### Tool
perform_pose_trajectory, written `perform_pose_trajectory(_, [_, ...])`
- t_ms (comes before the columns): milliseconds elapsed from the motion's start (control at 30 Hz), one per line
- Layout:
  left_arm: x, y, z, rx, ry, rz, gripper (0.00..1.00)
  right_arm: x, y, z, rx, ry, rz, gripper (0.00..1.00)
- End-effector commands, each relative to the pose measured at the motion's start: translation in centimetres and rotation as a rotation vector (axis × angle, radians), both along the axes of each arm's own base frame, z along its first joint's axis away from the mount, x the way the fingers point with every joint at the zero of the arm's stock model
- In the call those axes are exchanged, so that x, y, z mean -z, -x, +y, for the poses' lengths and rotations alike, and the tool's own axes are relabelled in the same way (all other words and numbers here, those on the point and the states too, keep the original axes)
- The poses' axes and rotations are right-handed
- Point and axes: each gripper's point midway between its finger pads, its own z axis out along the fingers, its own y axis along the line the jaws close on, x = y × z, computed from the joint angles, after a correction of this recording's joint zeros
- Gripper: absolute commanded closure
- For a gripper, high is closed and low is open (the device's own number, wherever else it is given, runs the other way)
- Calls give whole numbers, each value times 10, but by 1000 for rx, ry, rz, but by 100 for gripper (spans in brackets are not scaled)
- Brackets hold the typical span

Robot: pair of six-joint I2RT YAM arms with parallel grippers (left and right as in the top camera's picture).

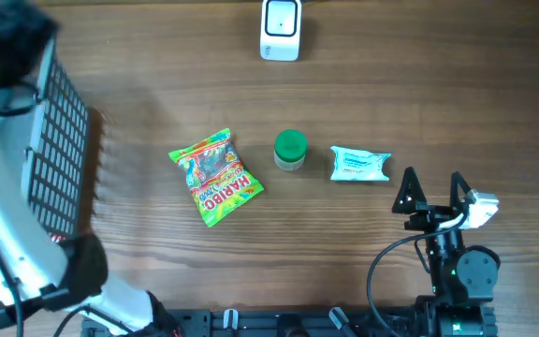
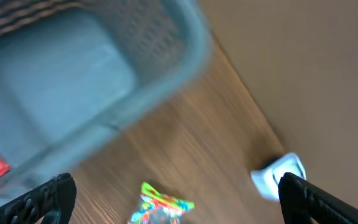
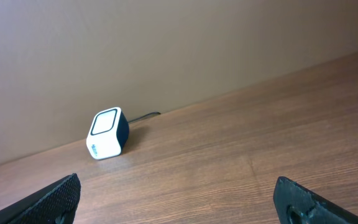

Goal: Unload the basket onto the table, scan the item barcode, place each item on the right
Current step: 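Move the left gripper back toward the basket, then grasp the red Nescafe 3in1 stick in the basket with the left gripper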

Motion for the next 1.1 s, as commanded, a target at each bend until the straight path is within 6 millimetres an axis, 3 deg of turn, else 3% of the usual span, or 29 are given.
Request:
perform_pose_trajectory(0, [24, 22, 58, -198, 125, 41, 0, -1, 0, 0, 5, -7, -4, 0])
perform_pose_trajectory(67, [46, 45, 94, -342, 166, 99, 0, -1, 0, 0, 5, -6, -4, 0])
perform_pose_trajectory(133, [63, 62, 115, -429, 181, 158, 0, -1, 0, 0, 5, -7, -4, 0])
perform_pose_trajectory(233, [109, 98, 140, -603, 234, 310, 0, -1, 0, 0, 5, -7, -4, 0])
perform_pose_trajectory(333, [153, 121, 148, -717, 293, 432, 0, -1, 0, 0, 5, -7, -4, 0])
perform_pose_trajectory(600, [249, 153, 148, -799, 303, 640, 0, -1, 0, 0, 5, -7, -4, 0])
perform_pose_trajectory(767, [277, 164, 156, -831, 231, 678, 0, -1, 0, 0, 5, -6, -4, 0])
perform_pose_trajectory(1067, [300, 158, 171, -851, 169, 623, 0, -1, 0, 0, 5, -7, -4, 0])
